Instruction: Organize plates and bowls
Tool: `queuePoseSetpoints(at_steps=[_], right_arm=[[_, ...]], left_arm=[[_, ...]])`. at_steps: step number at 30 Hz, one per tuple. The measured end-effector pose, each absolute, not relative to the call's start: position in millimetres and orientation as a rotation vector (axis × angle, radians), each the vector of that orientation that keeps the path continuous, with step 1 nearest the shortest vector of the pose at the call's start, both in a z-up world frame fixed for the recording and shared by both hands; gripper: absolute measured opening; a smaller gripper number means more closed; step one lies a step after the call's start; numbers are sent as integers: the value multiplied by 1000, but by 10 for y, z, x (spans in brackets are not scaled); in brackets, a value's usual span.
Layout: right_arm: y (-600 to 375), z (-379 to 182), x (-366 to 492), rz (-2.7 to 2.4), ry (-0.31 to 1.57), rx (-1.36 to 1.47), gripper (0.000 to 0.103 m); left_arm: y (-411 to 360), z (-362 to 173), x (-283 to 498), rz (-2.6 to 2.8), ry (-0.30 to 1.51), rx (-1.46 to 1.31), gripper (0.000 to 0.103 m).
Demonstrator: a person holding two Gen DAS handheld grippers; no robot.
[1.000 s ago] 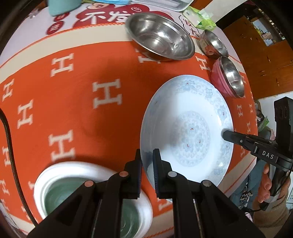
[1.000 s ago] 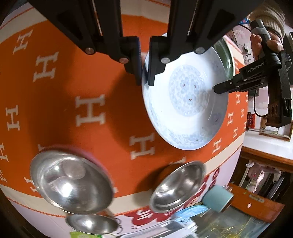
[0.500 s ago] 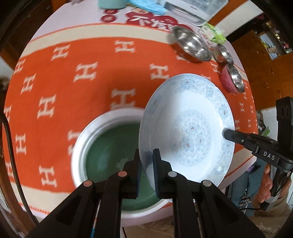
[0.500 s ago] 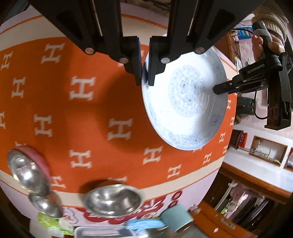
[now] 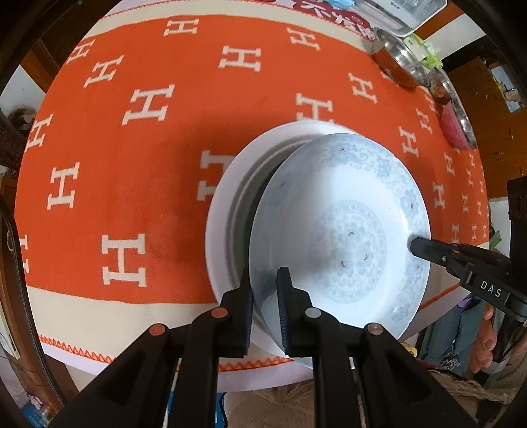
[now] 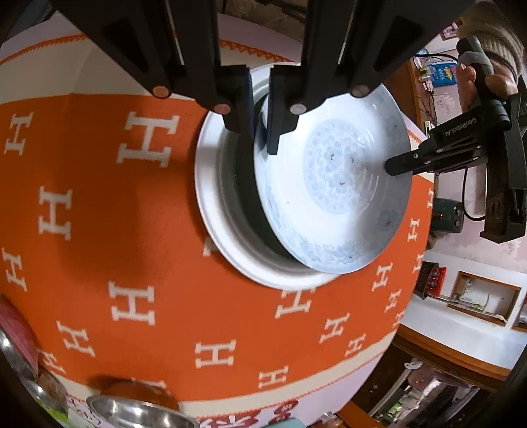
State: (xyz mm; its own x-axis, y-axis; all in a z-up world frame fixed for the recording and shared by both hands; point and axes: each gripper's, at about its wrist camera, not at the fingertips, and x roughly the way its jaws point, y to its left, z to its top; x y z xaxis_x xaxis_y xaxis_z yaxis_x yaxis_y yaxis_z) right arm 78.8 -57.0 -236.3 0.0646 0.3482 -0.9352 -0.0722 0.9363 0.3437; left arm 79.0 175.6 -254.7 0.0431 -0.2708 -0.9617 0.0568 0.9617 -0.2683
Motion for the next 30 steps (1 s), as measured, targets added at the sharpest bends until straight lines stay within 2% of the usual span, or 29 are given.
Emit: queuePoseSetpoints(at_steps=[15, 18, 23, 28, 30], right_arm=[[-536, -2546, 839, 229, 1491, 239, 7], [-511, -2539, 853, 224, 1503, 217, 10], [-438, -2512, 840, 208, 1516, 137, 11], [-376, -2327, 793, 204, 1456, 42, 27], [-373, -2242, 779, 209, 1433, 32, 29]], left_arm=[[1679, -2692, 864, -265, 1495, -79, 12], [1645, -2671, 885, -272, 1489, -70, 14], [1554, -2535, 894, -301, 1445, -63, 50], [1542, -2364, 867, -304, 1405, -36, 59], [1534, -2313, 854, -306, 1399, -40, 65]])
